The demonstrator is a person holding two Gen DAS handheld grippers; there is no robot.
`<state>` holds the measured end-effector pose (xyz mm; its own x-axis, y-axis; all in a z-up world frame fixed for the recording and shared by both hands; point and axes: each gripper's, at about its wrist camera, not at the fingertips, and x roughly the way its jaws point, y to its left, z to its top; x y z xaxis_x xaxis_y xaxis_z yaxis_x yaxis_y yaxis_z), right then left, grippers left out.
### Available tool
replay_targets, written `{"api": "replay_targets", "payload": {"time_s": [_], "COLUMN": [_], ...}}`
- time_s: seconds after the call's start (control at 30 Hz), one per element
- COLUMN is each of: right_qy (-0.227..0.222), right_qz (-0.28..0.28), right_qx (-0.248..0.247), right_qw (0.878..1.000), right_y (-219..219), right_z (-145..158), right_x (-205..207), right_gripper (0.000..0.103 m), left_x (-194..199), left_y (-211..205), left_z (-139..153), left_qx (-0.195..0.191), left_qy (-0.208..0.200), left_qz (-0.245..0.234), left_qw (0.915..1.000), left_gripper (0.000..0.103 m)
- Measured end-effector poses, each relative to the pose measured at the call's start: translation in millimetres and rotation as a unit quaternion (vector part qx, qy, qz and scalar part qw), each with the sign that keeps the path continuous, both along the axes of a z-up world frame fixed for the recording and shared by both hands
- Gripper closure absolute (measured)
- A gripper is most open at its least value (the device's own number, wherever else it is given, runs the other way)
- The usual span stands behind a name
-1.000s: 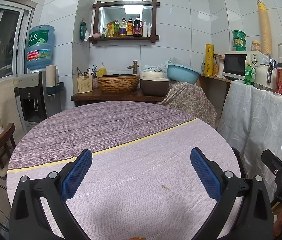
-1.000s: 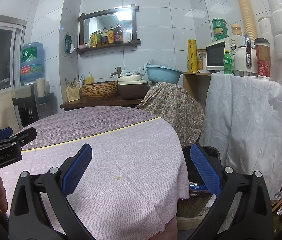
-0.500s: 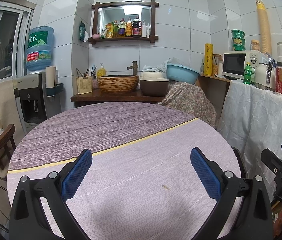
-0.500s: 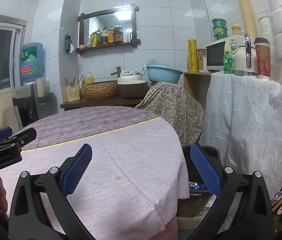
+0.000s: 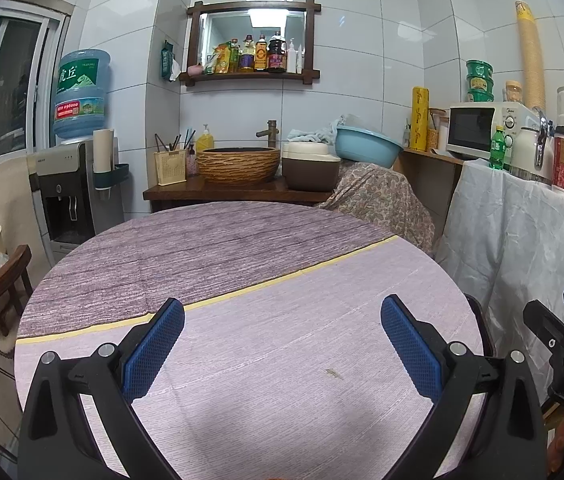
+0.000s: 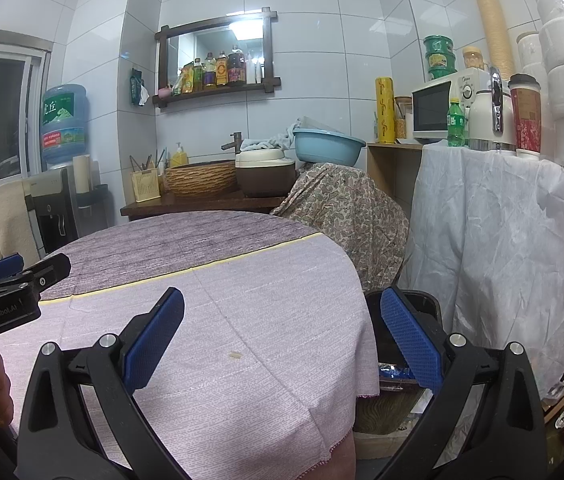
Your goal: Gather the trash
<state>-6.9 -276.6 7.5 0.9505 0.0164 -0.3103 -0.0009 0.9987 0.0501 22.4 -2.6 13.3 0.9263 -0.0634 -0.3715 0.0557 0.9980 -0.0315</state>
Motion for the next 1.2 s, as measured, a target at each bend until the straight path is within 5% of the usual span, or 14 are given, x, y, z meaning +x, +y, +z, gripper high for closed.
{"api": "replay_targets", "payload": {"time_s": [1.2], "right_qy": [0.002], "right_qz": [0.001], "right_qx": [0.001], "right_qw": [1.000], "right_y": [3.1], "right_z": [-0.9], "right_x": [0.6], "right_gripper": [0.006], "left_x": [1.5], "left_y": [0.7], "left_z": [1.2], "left_qx": [0.001], "left_qy": [0.002], "left_qz": [0.000], "left_qw": [1.0000], "left_gripper": [0.005]}}
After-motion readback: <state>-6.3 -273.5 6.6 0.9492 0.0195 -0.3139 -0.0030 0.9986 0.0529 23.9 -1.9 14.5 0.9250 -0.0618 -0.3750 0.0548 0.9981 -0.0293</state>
